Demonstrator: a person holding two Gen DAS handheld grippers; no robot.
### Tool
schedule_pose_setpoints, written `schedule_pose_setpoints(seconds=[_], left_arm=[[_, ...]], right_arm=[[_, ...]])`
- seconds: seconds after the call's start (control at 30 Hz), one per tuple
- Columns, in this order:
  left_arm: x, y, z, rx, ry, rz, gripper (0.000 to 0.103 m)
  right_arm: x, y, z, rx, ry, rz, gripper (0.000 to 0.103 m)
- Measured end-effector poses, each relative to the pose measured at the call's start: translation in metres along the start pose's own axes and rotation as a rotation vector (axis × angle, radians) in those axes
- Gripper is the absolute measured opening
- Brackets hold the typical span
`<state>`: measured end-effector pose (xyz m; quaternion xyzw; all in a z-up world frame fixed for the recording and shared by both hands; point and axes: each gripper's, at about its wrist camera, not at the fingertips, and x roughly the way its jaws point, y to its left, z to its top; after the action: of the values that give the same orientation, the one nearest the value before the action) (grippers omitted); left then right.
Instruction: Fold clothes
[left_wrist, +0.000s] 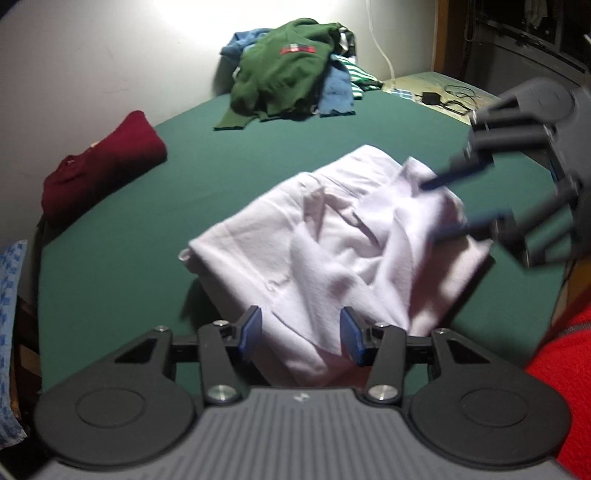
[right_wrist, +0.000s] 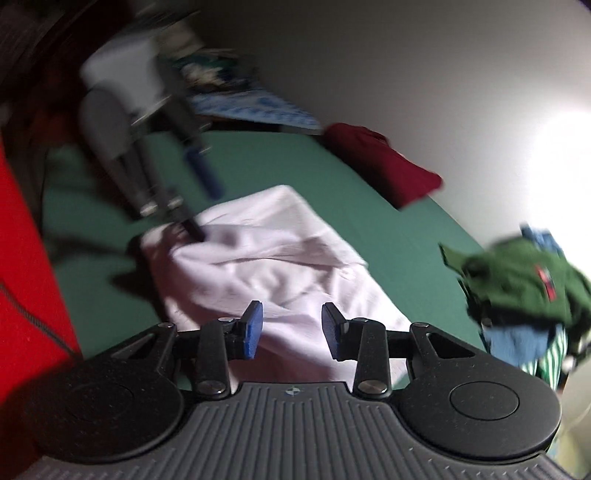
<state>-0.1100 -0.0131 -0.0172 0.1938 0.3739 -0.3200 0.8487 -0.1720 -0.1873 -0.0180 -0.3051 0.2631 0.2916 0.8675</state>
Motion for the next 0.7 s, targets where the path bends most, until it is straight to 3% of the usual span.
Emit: schedule_pose_setpoints(seconds=[0.17,0.3,0.33,0.4,0.43,0.6,0.7], left_arm=[[-0.007,0.022,0.003,-0.158,-0.033,0.019,0.053],[-0.014,0.020,-0.004,-0.141,-0.030,0.044,0.062],[-0.016,0.019,-0.005,-0.129,-0.026,0.052,0.063],[-0.018,0.015,-0.007,-0.105,-0.020,0.066,0.063],[-0.019,0.012,-0.009,-0.088,-0.018,0.070,0.064],[-0.021,-0.007,-0.011,0.019,-0.019,0.078,0.065],[-0.015,-0.022,-0.005,0.129,-0.042,0.108,0.069]], right_arm=[[0.017,0.013,0.009,-0.104,-0.008,0.134,0.037],[0.033,0.010,0.013,-0.122,0.004,0.210,0.037],[0.035,0.009,0.015,-0.109,-0.004,0.226,0.032],[0.034,-0.004,0.019,0.004,-0.022,0.245,0.011],[0.033,-0.011,0.021,0.061,-0.031,0.255,0.008],[0.045,-0.061,0.020,0.473,-0.044,0.241,0.006],[0.059,-0.079,0.012,0.637,-0.009,0.248,0.006]])
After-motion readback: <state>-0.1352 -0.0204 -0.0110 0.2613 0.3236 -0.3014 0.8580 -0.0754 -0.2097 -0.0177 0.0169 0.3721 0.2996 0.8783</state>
